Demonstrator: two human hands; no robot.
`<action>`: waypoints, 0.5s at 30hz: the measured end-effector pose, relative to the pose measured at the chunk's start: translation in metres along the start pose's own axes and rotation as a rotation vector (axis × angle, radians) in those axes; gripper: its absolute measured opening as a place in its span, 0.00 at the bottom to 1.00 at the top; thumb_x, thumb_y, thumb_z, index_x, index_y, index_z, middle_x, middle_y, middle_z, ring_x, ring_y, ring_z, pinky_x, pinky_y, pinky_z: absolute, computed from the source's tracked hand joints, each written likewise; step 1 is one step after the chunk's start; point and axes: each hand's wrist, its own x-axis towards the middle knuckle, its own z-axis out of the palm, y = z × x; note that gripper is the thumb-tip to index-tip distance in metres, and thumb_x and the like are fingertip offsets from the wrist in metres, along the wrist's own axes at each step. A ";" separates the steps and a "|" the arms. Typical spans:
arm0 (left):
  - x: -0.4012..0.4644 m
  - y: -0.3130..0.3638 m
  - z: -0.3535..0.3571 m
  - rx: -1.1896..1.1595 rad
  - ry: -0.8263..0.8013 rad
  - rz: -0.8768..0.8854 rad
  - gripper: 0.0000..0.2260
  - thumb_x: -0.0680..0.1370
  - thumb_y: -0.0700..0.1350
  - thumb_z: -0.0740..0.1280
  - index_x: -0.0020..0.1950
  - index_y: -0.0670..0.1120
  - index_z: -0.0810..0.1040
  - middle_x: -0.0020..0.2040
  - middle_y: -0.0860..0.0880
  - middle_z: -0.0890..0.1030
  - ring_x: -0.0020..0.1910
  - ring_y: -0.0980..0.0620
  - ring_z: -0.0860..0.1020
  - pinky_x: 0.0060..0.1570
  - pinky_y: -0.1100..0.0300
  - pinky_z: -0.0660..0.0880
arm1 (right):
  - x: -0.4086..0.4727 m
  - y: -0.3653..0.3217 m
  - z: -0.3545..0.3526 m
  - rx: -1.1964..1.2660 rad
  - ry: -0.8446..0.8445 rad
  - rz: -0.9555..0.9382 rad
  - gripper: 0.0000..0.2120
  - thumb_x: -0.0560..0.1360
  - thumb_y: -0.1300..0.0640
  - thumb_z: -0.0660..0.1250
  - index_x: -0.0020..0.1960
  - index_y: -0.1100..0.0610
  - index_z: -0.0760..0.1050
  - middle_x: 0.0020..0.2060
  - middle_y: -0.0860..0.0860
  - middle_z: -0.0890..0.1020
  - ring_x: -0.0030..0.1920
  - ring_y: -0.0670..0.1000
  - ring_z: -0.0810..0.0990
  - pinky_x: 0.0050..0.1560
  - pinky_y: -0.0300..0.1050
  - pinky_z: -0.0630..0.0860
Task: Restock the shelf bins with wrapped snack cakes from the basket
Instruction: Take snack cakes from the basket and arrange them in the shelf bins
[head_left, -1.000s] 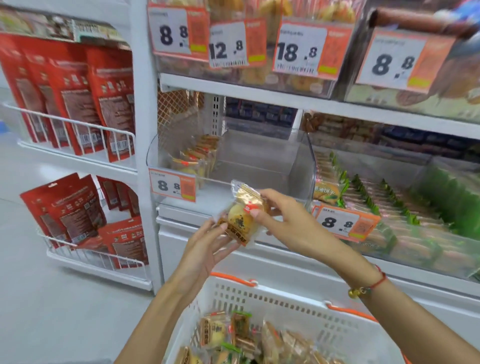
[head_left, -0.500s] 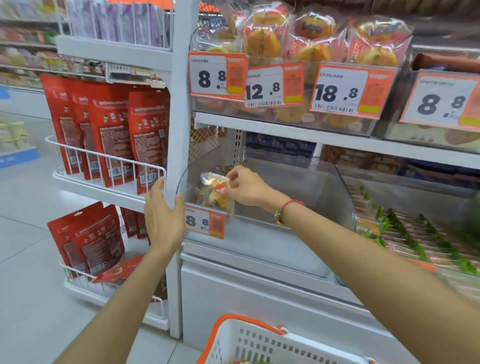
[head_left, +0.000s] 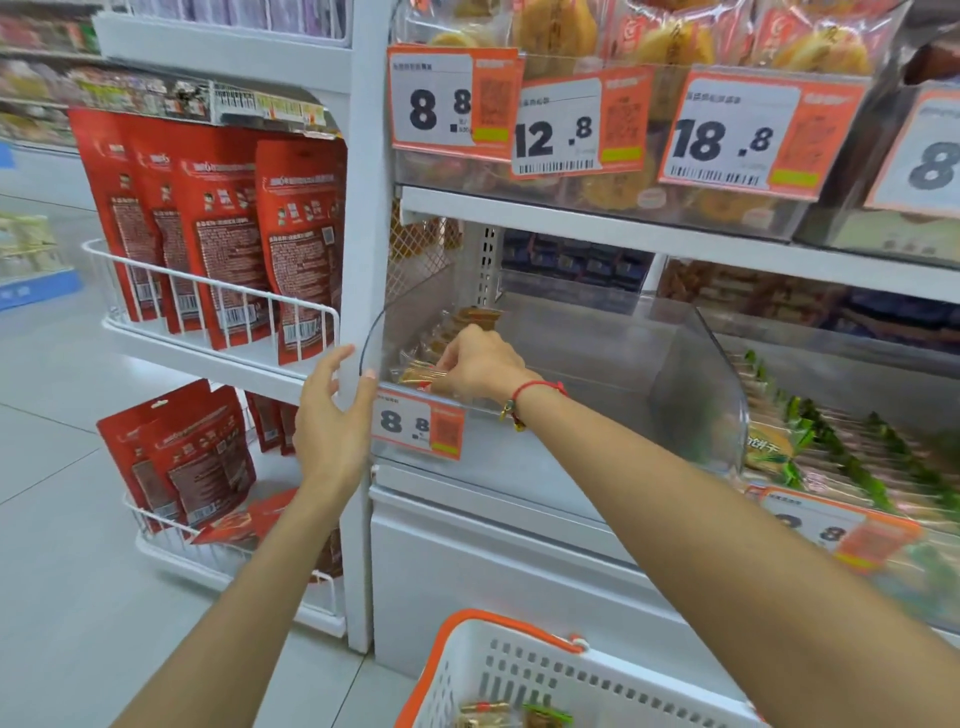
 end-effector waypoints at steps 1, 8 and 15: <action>-0.001 0.001 0.000 0.007 0.000 0.001 0.16 0.80 0.50 0.63 0.68 0.54 0.71 0.71 0.53 0.69 0.69 0.50 0.68 0.65 0.51 0.66 | -0.002 0.003 -0.003 0.017 -0.012 -0.015 0.14 0.69 0.52 0.76 0.53 0.54 0.82 0.54 0.53 0.82 0.55 0.55 0.79 0.56 0.49 0.77; -0.056 0.010 0.011 -0.050 0.233 0.023 0.09 0.81 0.51 0.58 0.60 0.54 0.73 0.59 0.54 0.76 0.57 0.51 0.75 0.56 0.52 0.72 | -0.071 0.033 -0.031 0.103 0.182 -0.229 0.14 0.73 0.54 0.71 0.58 0.51 0.78 0.49 0.47 0.77 0.48 0.46 0.74 0.49 0.42 0.73; -0.109 0.019 0.021 0.181 -0.231 0.131 0.07 0.81 0.50 0.60 0.51 0.55 0.78 0.47 0.58 0.82 0.47 0.56 0.79 0.47 0.57 0.74 | -0.176 0.094 -0.006 0.037 0.379 -0.331 0.09 0.73 0.55 0.70 0.52 0.48 0.77 0.43 0.44 0.73 0.42 0.43 0.73 0.42 0.41 0.71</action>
